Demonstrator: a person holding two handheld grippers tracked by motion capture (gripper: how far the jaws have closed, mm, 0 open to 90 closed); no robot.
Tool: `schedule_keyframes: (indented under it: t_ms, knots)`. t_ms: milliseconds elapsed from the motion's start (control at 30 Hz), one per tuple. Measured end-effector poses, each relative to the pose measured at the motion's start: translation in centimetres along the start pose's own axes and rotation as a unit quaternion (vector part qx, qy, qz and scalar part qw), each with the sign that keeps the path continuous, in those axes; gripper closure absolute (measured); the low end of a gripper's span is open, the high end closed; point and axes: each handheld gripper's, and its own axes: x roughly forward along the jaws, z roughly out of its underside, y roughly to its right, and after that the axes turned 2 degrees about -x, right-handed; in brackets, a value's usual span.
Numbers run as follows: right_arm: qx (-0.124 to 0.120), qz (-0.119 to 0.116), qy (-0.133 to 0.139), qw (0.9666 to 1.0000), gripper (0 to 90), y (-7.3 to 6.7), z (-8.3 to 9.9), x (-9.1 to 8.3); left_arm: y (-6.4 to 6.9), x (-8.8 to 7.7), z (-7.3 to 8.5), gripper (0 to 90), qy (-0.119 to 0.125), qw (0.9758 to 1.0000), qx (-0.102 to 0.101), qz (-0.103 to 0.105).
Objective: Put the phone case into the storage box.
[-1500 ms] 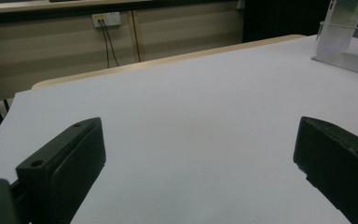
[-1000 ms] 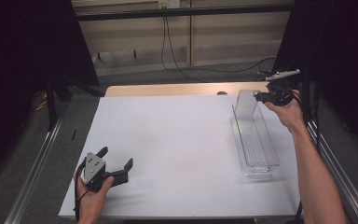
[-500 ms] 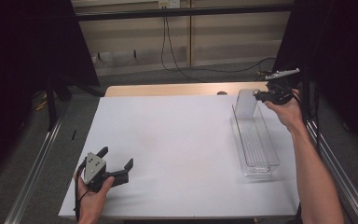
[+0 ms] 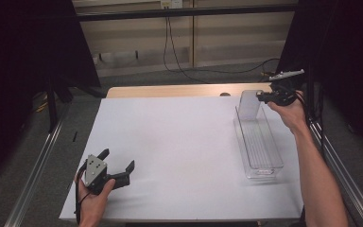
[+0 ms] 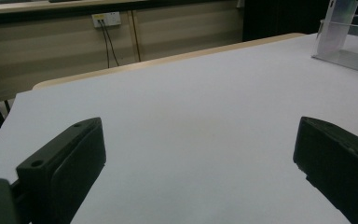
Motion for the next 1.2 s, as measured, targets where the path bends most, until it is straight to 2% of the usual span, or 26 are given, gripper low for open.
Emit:
schedule_keyframes:
  t_ms: [133,300,467,733,967,1200]
  knots:
    - [0.003,0.001,-0.001,1.0000,74.9,0.03,0.06,0.01,0.04,-0.02,0.00,2.3,0.000,1.0000,0.000,0.001]
    - [0.004,0.003,0.005,1.0000,67.1,0.10,0.03,-0.18,-0.01,0.01,-0.02,2.3,0.000,1.0000,0.002,0.000]
    - [0.010,0.007,0.007,0.9999,62.9,0.13,0.13,-0.26,0.02,0.00,0.00,2.3,0.000,1.0000,0.000,0.000]
    - [0.005,0.011,0.010,0.9999,55.1,-0.01,0.11,-0.34,0.03,0.02,-0.01,2.3,0.000,1.0000,0.001,0.000]
    - [0.008,0.011,0.012,0.9998,41.5,-0.12,0.21,-0.41,-0.02,-0.06,0.01,2.3,0.000,1.0000,-0.002,0.000]
    - [0.015,0.017,0.017,0.9996,23.1,-0.30,0.26,-0.64,-0.06,-0.03,0.04,2.3,0.000,1.0000,-0.006,-0.001]
